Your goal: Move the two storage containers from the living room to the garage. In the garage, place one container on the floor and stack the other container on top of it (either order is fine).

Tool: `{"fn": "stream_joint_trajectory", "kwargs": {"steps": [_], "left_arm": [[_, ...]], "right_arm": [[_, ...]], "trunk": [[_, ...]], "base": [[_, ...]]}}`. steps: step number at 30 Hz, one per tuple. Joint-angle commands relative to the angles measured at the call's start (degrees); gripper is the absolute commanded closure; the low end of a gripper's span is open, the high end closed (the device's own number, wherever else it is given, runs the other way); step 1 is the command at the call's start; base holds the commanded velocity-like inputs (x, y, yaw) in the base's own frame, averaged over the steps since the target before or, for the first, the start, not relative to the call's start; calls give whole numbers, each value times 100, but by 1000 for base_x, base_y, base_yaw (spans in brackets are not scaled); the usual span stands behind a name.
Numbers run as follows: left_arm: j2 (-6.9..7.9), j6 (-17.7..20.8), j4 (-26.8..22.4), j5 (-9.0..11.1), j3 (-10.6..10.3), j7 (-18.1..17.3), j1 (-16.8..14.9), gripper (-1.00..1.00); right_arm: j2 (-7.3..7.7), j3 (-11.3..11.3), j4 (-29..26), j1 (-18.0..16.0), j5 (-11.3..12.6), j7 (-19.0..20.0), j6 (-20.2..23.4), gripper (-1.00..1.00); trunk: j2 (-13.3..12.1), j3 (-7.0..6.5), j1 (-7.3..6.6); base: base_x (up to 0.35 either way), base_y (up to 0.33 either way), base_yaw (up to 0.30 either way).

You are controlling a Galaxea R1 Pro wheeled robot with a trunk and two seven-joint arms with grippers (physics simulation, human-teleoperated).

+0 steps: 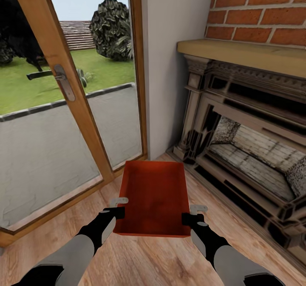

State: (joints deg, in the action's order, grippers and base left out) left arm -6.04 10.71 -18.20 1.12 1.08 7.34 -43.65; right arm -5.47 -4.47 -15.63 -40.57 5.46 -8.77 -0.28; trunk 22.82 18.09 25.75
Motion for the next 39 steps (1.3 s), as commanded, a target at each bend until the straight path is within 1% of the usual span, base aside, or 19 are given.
{"fn": "stream_joint_trajectory", "kwargs": {"steps": [1,39], "left_arm": [[16,45,-25,-129,68,74,-3,100],[17,5,-30,-129,68,74,-3,100]], "right_arm": [[7,7,7,-3,34,-55,-7,100],[5,7,7,-3,34,-55,-7,100]], "trunk": [[10,0,3],[10,-353,3]], "base": [[0,0,0],[0,0,0]]}}
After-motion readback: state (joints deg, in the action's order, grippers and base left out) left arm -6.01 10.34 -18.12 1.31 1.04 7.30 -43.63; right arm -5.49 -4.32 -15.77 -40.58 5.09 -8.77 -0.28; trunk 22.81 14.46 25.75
